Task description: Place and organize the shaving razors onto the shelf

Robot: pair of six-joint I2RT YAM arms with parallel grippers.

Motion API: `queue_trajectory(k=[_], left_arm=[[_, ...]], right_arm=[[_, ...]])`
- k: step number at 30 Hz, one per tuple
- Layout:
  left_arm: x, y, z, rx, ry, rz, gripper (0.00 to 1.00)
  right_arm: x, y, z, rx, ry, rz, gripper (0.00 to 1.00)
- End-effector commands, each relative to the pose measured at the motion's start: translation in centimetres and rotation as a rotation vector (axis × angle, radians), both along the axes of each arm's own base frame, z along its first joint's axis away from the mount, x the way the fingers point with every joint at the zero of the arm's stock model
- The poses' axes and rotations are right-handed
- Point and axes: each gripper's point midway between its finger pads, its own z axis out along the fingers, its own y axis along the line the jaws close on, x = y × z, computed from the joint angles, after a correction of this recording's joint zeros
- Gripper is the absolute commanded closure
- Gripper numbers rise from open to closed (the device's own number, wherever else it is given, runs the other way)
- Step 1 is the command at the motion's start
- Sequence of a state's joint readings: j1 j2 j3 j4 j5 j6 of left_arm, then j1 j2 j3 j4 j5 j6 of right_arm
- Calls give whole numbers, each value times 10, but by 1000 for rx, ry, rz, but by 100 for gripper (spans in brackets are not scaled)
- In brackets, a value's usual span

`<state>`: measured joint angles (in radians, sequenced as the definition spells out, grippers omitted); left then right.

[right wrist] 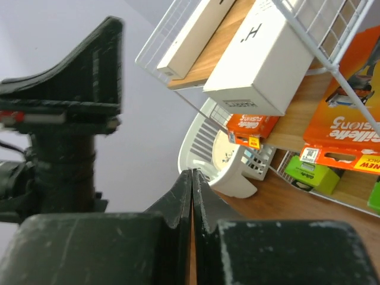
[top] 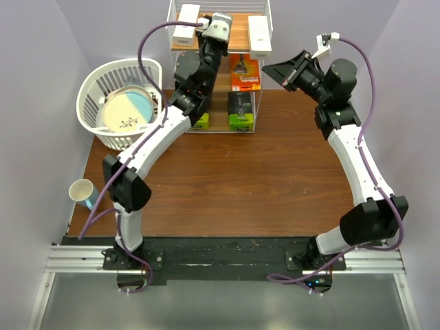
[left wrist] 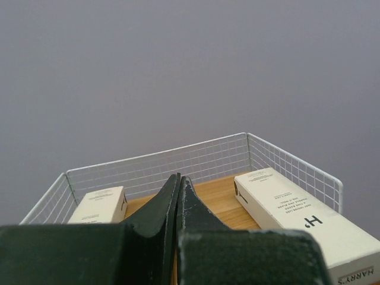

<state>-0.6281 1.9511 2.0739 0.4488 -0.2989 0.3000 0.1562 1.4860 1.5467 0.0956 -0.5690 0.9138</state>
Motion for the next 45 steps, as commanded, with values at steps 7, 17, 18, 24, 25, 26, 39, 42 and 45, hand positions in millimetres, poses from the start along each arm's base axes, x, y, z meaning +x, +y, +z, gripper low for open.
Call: queue_trajectory(k=[7,17,18,24,25,26,39,42,45], left_arm=[[-38,30,1,72,2,12,100],[-44,35,-39,124,91,9,100],[-46,36,-41,125,98,10,100],[-47,38,-47,129,113,14,100],[-48,39,-46,127,112,13,100],[-48,38,-47,129,115,10,100],[-46,34,-50,121,126,-4,100],[-48,37,-50,124,126,4,100],[-49,39,-53,129,132,9,100]], right_arm=[[46,2,18,42,-76,-30,100],[77,5,18,48,-73,-40,100],[78,5,18,49,-70,-39,100],[79,6,11,55,-46,-36,100],[75,7,17,58,-62,-25,100],[72,8,19,57,-70,-19,100],[81,3,23,77,-57,-59,100],[97,2,16,87,-16,-88,100],[103,2,15,89,-4,-99,100]])
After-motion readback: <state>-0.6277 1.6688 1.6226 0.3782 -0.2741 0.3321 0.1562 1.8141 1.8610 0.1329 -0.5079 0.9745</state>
